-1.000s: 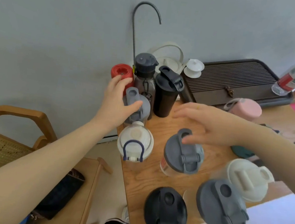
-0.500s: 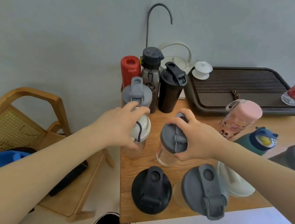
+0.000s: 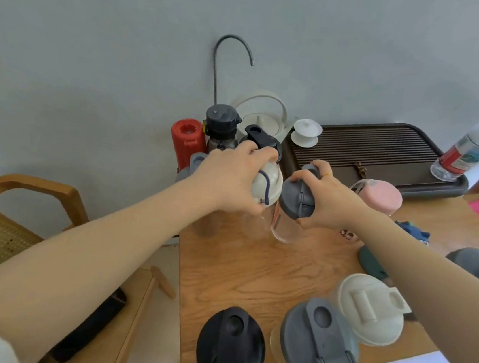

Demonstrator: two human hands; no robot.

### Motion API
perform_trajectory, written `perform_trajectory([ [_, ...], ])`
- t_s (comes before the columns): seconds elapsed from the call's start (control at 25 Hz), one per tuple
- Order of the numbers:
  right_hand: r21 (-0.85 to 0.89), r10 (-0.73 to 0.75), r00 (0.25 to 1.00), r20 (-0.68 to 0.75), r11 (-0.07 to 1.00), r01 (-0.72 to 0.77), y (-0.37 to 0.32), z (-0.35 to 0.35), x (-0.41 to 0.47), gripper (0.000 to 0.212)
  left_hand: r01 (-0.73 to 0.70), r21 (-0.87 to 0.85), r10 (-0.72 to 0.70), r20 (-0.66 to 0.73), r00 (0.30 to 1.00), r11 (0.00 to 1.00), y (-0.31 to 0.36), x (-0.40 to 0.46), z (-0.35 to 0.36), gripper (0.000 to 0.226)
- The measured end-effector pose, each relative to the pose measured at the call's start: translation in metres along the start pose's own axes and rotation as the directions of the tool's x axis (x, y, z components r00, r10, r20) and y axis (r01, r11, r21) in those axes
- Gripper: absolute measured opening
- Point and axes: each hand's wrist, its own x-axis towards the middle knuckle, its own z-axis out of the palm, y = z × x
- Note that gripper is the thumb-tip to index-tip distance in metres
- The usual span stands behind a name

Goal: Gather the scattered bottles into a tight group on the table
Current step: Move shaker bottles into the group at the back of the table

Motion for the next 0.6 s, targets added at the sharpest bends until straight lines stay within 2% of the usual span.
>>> perform_trajectory([
  [0.24,0.069,0.015,1.0,0.013,0.997,-0.016,0.002,-0.005,0.021,0.07,0.007,0.053,-0.013,0.099,0.995,0.999,-0.024,0.041,0.029,0.084],
  [0.48,0.102,0.107,0.994,-0.01,0.989,-0.106,0.014,-0.008,0.047,0.071,0.034,0.053,-0.038,0.082,0.996,0.998,-0.032,0.048,0.033,0.086],
  [0.6,0.124,0.088,0.996,0.005,0.988,-0.088,0.021,-0.012,0.061,0.071,0.053,0.034,-0.057,0.101,0.993,0.998,-0.028,0.045,0.032,0.085],
])
